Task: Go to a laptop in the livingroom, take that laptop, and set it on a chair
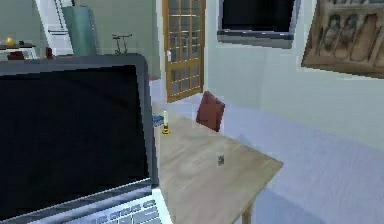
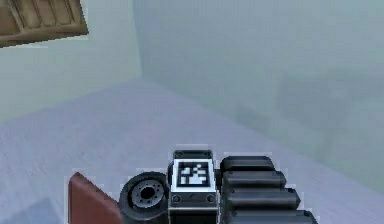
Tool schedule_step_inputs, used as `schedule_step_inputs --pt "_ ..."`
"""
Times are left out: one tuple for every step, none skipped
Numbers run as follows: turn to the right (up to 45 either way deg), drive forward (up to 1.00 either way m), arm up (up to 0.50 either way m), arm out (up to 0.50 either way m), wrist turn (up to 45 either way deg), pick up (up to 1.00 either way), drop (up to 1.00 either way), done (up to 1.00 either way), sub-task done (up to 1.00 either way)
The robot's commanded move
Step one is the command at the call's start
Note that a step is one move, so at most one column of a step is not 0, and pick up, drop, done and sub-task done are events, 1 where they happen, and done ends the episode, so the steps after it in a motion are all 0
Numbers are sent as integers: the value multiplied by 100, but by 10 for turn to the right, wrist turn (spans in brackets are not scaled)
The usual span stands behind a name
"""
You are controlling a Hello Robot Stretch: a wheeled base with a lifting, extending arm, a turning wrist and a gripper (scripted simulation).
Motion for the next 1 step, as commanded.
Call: schedule_step_inputs --pt "0 0 0 2 0 0 0 0 0"
